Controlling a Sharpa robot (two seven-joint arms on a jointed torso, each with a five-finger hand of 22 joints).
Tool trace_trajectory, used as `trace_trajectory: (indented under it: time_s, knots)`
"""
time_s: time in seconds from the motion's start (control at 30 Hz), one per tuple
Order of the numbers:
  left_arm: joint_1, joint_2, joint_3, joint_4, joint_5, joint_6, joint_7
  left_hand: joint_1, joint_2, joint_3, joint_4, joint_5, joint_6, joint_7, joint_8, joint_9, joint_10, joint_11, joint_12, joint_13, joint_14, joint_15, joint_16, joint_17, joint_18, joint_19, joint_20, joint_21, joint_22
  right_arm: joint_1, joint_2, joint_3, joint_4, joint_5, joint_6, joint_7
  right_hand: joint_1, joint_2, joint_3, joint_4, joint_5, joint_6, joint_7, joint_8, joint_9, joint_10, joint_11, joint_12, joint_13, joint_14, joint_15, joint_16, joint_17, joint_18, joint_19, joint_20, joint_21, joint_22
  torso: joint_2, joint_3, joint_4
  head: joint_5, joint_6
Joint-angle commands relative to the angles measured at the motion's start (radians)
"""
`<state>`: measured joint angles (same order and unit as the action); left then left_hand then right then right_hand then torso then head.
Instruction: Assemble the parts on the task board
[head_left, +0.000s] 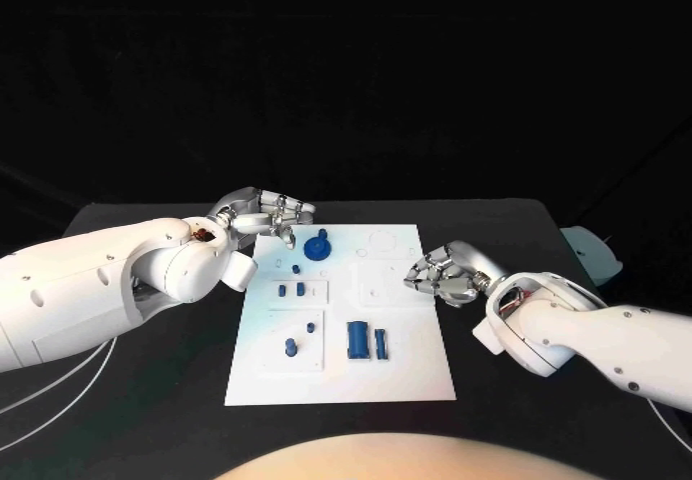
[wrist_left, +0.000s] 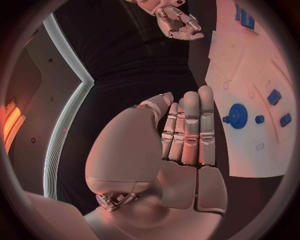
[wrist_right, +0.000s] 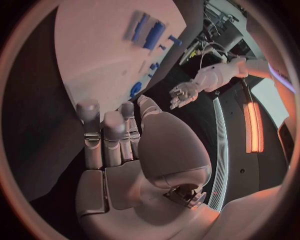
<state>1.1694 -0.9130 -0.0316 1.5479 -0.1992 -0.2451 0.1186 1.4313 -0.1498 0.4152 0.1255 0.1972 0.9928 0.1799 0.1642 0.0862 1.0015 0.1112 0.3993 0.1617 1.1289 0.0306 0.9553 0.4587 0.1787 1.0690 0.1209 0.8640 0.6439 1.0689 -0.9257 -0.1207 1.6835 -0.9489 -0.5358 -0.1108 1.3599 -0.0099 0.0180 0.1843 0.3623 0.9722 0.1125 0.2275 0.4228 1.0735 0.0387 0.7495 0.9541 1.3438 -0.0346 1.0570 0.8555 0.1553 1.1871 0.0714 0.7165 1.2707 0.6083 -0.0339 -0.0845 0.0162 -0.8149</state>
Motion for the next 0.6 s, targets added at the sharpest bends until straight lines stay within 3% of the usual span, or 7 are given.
trace_trajectory:
  time_s: [0.03, 0.07, 0.13, 0.3, 0.37, 0.53, 0.6]
  knots:
    - [0.0, 0.024, 0.0, -0.042, 0.095, -0.001, 0.07, -0.005, 0.004, -0.006, 0.002, 0.001, -0.01, 0.006, 0.007, -0.003, -0.015, 0.002, 0.004, -0.003, -0.024, 0.003, -0.046, -0.026, 0.007, -0.018, 0.0, -0.037, -0.023, 0.025, 0.032, 0.001, -0.102, 0.452, 0.076, 0.278, 0.035, 0.002, 0.012, -0.02, -0.05, -0.065, 0.029, -0.03, -0.016, -0.081, 0.021, -0.111, -0.088, -0.115, 0.024, -0.218, -0.217, 0.02, -0.106, 0.018, -0.205, -0.078, -0.02, -0.0113, -0.0004, -0.005, 0.041]
    - [0.0, 0.035, 0.0, -0.063, 0.103, 0.001, 0.079, -0.005, 0.005, -0.005, 0.003, 0.001, -0.012, 0.008, 0.008, -0.003, -0.02, 0.005, 0.0, -0.008, -0.034, 0.006, -0.073, -0.04, 0.008, -0.025, 0.001, -0.057, -0.036, 0.033, 0.046, 0.001, -0.142, 0.49, 0.094, 0.299, 0.055, 0.007, 0.028, -0.026, -0.092, -0.079, 0.059, -0.042, -0.03, -0.102, 0.036, -0.177, -0.153, -0.165, 0.051, -0.299, -0.257, 0.016, -0.155, 0.034, -0.265, -0.12, -0.024, -0.0115, -0.0003, -0.006, 0.054]
    - [-0.001, 0.061, -0.001, -0.111, 0.125, 0.004, 0.099, -0.004, 0.006, -0.003, 0.006, 0.001, -0.015, 0.012, 0.012, -0.004, -0.028, 0.012, -0.01, -0.019, -0.056, 0.011, -0.142, -0.076, 0.007, -0.045, 0.007, -0.109, -0.07, 0.044, 0.076, 0.001, -0.22, 0.56, 0.129, 0.338, 0.082, 0.001, 0.045, -0.039, -0.116, -0.085, 0.061, -0.05, -0.044, -0.134, 0.055, -0.255, -0.228, -0.209, 0.061, -0.376, -0.293, 0.014, -0.188, 0.05, -0.318, -0.162, -0.033, -0.0128, 0.0017, -0.006, 0.066]
    - [-0.002, 0.116, -0.001, -0.209, 0.195, -0.008, 0.137, -0.002, 0.007, 0.016, 0.018, 0.002, -0.024, 0.015, 0.015, -0.008, -0.026, 0.027, -0.063, -0.064, -0.134, 0.047, -0.404, -0.197, 0.001, -0.138, 0.04, -0.298, -0.191, 0.059, 0.142, 0.005, -0.373, 0.709, 0.201, 0.413, 0.104, -0.024, 0.107, -0.046, -0.149, -0.067, 0.091, -0.096, -0.124, -0.115, 0.095, -0.481, -0.524, -0.323, 0.136, -0.688, -0.476, 0.021, -0.3, 0.111, -0.522, -0.355, -0.046, -0.0119, 0.0047, -0.004, 0.104]
    - [-0.005, 0.134, -0.001, -0.241, 0.234, -0.021, 0.154, -0.006, 0.003, 0.027, 0.025, 0.002, -0.031, 0.015, -0.001, -0.015, -0.002, 0.04, -0.129, -0.1, -0.147, 0.073, -0.576, -0.264, 0.002, -0.185, 0.08, -0.454, -0.297, 0.062, 0.174, 0.008, -0.434, 0.765, 0.227, 0.441, 0.098, -0.026, 0.143, -0.062, -0.15, -0.034, 0.085, -0.127, -0.174, -0.079, 0.109, -0.546, -0.654, -0.321, 0.155, -0.808, -0.565, 0.035, -0.315, 0.145, -0.615, -0.474, -0.051, -0.0112, 0.0033, -0.003, 0.116]
    - [-0.016, 0.16, -0.001, -0.282, 0.274, -0.048, 0.185, -0.019, 0.007, -0.001, 0.031, 0.001, -0.037, 0.003, -0.039, -0.02, 0.016, 0.058, -0.232, -0.099, -0.19, 0.11, -0.755, -0.344, 0.005, -0.257, 0.158, -0.663, -0.44, 0.065, 0.217, 0.011, -0.5, 0.814, 0.255, 0.474, 0.059, -0.031, 0.173, -0.097, -0.154, 0.004, 0.087, -0.161, -0.235, -0.041, 0.111, -0.594, -0.791, -0.289, 0.156, -0.914, -0.655, 0.029, -0.273, 0.16, -0.654, -0.605, -0.056, -0.0082, 0.0054, 0.004, 0.126]
    - [-0.02, 0.169, -0.001, -0.295, 0.281, -0.055, 0.196, -0.023, 0.01, -0.021, 0.031, 0.002, -0.037, 0.002, -0.053, -0.021, 0.019, 0.059, -0.261, -0.1, -0.194, 0.119, -0.796, -0.365, 0.004, -0.248, 0.166, -0.702, -0.471, 0.065, 0.228, 0.012, -0.51, 0.82, 0.262, 0.482, 0.047, -0.03, 0.179, -0.11, -0.16, 0.01, 0.087, -0.164, -0.252, -0.027, 0.111, -0.603, -0.824, -0.275, 0.156, -0.936, -0.678, 0.029, -0.265, 0.16, -0.653, -0.642, -0.058, -0.0066, 0.0068, 0.006, 0.129]
